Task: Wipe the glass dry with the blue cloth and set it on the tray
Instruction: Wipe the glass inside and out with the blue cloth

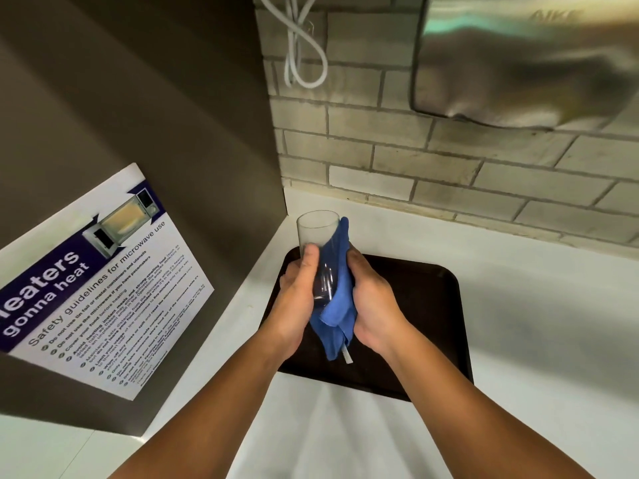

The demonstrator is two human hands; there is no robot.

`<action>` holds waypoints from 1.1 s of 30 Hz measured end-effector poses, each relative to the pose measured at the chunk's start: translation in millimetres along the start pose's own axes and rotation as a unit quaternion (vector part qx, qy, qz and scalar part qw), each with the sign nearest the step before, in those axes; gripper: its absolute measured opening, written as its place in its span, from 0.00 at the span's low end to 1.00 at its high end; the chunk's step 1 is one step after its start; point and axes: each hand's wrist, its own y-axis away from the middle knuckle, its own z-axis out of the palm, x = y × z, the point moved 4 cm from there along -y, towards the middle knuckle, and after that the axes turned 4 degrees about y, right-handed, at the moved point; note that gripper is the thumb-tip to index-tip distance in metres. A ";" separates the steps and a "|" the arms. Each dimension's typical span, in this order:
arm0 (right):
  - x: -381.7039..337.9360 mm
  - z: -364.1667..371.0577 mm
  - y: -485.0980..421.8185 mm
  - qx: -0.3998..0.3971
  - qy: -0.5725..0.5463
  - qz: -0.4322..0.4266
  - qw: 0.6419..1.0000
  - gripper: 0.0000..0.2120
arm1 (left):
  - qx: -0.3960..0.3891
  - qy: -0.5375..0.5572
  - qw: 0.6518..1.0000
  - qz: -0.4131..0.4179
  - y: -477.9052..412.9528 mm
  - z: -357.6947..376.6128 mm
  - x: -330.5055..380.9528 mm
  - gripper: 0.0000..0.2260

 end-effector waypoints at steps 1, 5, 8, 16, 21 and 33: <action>-1.0 -1.0 0.6 -0.007 0.005 -0.007 1.000 0.18 | -0.011 -0.019 1.000 0.008 0.9 0.6 0.7 0.42; -1.6 -5.9 3.1 -0.014 0.002 0.001 1.000 0.18 | -0.034 -0.005 0.999 -0.008 -0.5 -2.0 4.0 0.29; -1.1 -12.3 3.7 -0.017 -0.018 0.018 1.000 0.18 | -0.030 0.023 0.999 -0.016 -0.6 -3.4 3.2 0.17; 10.5 -27.0 5.1 -0.006 -0.074 0.065 0.995 0.22 | -0.046 0.073 0.996 0.029 3.6 7.8 -0.3 0.21; 17.5 -36.2 1.1 0.023 -0.075 0.106 0.991 0.23 | -0.054 -0.031 0.994 0.094 2.7 8.5 -7.3 0.28; 25.7 -79.5 20.4 0.012 -0.046 0.151 0.987 0.32 | 0.033 -0.113 0.981 0.157 -28.6 3.3 -35.7 0.33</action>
